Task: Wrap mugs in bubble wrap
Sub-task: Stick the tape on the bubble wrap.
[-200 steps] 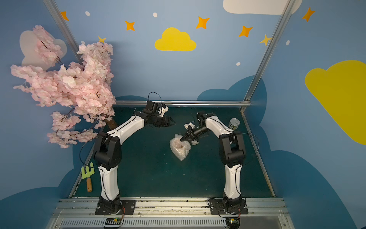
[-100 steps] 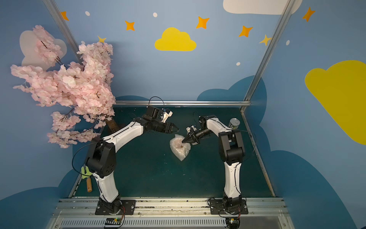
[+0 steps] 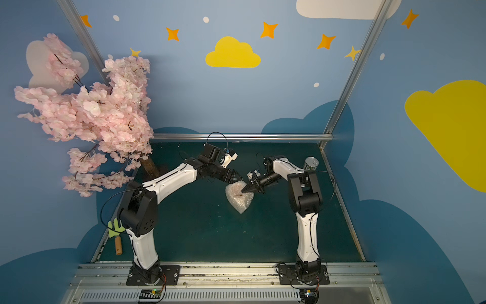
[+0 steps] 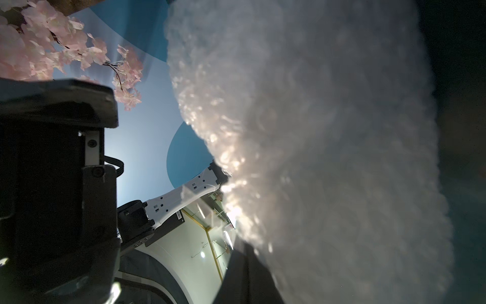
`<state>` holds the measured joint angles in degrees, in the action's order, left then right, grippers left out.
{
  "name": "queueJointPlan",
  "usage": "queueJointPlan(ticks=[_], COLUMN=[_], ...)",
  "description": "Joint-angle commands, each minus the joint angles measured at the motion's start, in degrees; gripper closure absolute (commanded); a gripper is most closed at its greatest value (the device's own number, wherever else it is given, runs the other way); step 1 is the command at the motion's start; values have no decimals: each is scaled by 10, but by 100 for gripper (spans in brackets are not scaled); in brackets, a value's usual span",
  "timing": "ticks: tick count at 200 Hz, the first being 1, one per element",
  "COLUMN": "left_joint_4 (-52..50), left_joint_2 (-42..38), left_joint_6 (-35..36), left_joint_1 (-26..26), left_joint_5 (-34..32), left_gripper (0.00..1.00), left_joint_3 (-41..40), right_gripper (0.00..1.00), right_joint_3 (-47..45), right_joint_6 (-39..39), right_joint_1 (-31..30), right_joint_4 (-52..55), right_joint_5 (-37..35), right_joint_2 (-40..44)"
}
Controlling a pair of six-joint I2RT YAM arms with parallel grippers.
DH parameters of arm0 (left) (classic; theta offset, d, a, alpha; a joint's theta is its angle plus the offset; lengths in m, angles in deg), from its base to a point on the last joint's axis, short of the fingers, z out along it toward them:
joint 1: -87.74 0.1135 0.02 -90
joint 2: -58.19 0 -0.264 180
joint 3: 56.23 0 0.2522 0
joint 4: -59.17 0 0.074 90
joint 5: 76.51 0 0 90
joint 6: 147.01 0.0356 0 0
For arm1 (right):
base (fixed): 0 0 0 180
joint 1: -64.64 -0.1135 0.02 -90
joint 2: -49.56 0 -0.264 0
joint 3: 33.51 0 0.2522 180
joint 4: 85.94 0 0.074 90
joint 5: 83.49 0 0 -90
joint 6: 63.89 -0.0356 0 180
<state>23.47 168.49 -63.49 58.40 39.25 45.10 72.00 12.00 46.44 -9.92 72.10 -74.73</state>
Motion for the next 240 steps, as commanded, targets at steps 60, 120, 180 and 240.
queueJointPlan(ticks=[60, 120, 180, 240], left_joint_4=[-40, -37, -40, -42], left_joint_2=[49, 60, 70, 74], left_joint_6=[48, 53, 50, 49], left_joint_1=[-15, -20, -23, -23], left_joint_5=[-71, -95, -105, -104], left_gripper=[22, 23, 24, 24], left_joint_3=[30, 27, 30, 40], right_gripper=[100, 100, 100, 80], right_joint_3=[-7, -10, -8, -16], right_joint_6=[-1, -11, -16, -29], right_joint_1=[2, 1, 0, -4], right_joint_4=[5, -3, -3, -18], right_joint_5=[-7, -11, -17, -32], right_joint_2=[-15, -14, -5, 22])
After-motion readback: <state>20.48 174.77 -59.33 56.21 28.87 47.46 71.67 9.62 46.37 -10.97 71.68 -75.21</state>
